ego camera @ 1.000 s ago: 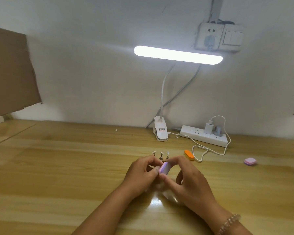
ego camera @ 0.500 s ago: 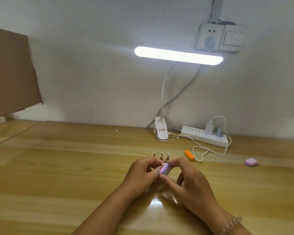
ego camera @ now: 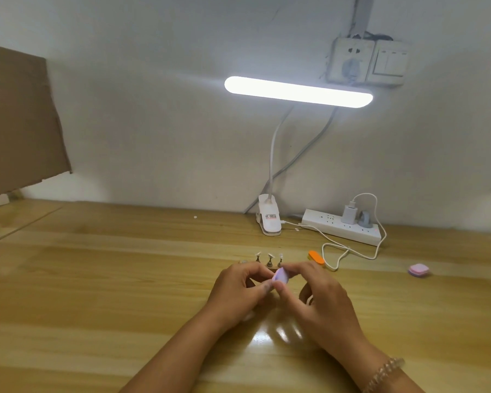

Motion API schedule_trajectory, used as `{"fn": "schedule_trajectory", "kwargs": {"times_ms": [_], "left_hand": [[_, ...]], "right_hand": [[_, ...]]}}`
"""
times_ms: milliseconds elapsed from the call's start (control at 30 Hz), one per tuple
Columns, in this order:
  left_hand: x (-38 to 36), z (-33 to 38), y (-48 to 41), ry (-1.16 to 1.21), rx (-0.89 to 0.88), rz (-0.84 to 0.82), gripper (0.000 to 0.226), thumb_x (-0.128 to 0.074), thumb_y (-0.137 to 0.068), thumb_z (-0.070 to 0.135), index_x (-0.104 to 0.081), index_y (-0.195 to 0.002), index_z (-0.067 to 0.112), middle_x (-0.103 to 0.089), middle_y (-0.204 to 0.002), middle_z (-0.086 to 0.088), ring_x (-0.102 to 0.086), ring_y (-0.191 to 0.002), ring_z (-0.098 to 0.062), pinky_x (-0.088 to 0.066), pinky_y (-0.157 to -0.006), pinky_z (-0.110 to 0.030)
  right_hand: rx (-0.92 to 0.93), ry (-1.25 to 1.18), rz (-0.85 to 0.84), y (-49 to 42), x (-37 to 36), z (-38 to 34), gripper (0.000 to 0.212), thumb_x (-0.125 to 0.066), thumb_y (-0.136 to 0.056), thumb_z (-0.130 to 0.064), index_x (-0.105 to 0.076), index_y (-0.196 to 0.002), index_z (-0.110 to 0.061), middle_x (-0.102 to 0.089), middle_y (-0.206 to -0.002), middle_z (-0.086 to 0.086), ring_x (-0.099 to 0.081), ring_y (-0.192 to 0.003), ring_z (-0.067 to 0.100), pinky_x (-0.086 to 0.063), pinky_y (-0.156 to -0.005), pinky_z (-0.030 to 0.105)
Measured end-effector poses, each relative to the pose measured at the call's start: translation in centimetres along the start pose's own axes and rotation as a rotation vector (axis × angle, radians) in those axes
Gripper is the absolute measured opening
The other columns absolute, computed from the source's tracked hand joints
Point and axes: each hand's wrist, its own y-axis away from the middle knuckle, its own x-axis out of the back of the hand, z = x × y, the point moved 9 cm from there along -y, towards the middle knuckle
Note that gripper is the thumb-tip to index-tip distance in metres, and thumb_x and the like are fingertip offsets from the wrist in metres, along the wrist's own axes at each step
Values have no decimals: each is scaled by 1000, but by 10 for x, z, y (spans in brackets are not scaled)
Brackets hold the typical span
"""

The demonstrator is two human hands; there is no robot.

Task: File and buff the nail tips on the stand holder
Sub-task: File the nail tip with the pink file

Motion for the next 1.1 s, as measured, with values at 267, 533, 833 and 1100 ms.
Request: {"fn": "schedule_trajectory", "kwargs": {"times_ms": [267, 533, 833, 1100], "left_hand": [[-1, 3, 1, -26, -40, -18, 20, -71, -90, 22, -74, -83, 41, -73, -85, 18, -54, -58, -6, -49, -61, -28], [-4, 5, 1, -88, -64, -41, 23, -67, -91, 19, -72, -85, 41, -70, -84, 24, -46, -56, -6, -43, -61, -26], [0, 5, 1, -59, -58, -8, 20, -64, -93, 14, -73, -91, 32, -72, -90, 13, -53, -63, -4, -50, -69, -35], [0, 2, 1, -11, -16, -14, 12, -65, -93, 14, -73, -92, 23, -72, -89, 6, -56, -62, -13, -52, -64, -37]], "right_hand": [[-5, 13, -19, -1, -1, 1, 26, -65, -87, -46, -68, -110, -35, -60, -104, -20, -60, -60, 6, -52, -67, 32], [-15, 35, 2, -2, 1, 1, 31, -71, -84, -41, -68, -114, -34, -57, -103, -19, -59, -59, 6, -52, -64, 33], [20, 47, -36, 2, -3, -6, 33, -66, -85, -45, -65, -116, -35, -58, -104, -19, -58, -58, 6, -52, -64, 32], [16, 59, -13, 1, -1, -6, 34, -62, -82, -54, -62, -108, -33, -58, -100, -22, -56, -58, 5, -51, -63, 31]]}}
